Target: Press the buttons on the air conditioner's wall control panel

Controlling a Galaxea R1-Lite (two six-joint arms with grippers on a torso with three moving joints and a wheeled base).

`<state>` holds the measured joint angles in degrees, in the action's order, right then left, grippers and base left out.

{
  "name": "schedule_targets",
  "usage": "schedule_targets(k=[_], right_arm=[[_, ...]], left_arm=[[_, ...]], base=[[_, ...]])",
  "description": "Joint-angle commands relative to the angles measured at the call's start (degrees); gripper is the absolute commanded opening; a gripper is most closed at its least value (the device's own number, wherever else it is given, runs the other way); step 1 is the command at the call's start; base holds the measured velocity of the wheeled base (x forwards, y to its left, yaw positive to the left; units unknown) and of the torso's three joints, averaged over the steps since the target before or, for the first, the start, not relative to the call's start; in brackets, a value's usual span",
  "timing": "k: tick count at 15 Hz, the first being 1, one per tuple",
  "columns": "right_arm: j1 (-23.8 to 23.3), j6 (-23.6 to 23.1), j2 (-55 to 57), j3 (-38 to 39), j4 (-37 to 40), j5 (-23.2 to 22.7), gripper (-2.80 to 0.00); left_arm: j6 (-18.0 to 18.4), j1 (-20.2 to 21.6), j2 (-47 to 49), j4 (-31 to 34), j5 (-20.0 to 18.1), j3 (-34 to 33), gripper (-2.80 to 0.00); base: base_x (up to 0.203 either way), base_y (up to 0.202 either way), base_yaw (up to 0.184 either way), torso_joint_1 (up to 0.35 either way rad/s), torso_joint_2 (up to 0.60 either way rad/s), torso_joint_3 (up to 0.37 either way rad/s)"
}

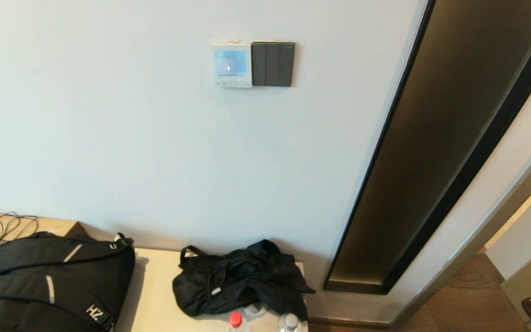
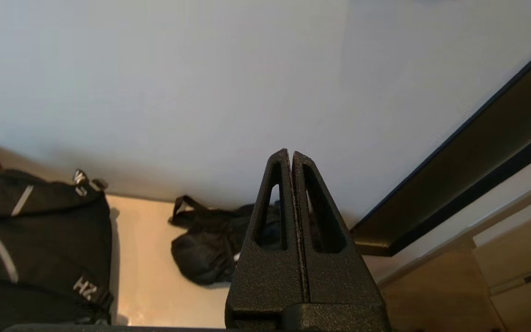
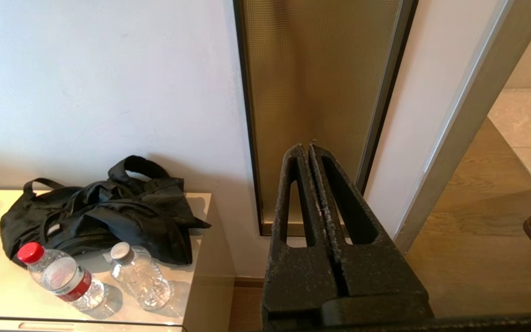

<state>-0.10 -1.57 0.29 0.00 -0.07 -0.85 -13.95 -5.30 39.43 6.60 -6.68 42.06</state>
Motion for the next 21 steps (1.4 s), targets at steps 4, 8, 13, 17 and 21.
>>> schedule_targets(k=[4,8,13,17,21], right_arm=[[0.01,-0.10,-0.03,0.00,-0.01,-0.03,-2.80],[0.01,-0.09,-0.03,0.00,-0.01,-0.03,-2.80],[0.01,-0.01,-0.03,0.00,-0.01,-0.03,-2.80],[0.01,-0.01,-0.03,0.00,-0.01,-0.03,-2.80],[0.01,-0.01,-0.03,0.00,-0.01,-0.03,-2.80]], left_arm=[[-0.13,2.31,-18.24,1.34,-1.13,-13.07,-2.80],[-0.12,5.21,-25.51,1.73,-2.84,-20.24,-2.80],[0.22,5.39,-32.21,3.41,-2.63,-24.45,-2.80],[3.63,5.39,-34.72,3.34,0.23,-26.01,-2.80],[7.33,5.39,-39.39,3.14,1.62,-29.62,-2.80]], base=[[0.000,0.000,0.000,0.000,0.00,0.000],[0.000,0.000,0.000,0.000,0.00,0.000],[0.000,0.000,0.000,0.000,0.00,0.000],[0.000,0.000,0.000,0.000,0.00,0.000],[0.000,0.000,0.000,0.000,0.00,0.000]])
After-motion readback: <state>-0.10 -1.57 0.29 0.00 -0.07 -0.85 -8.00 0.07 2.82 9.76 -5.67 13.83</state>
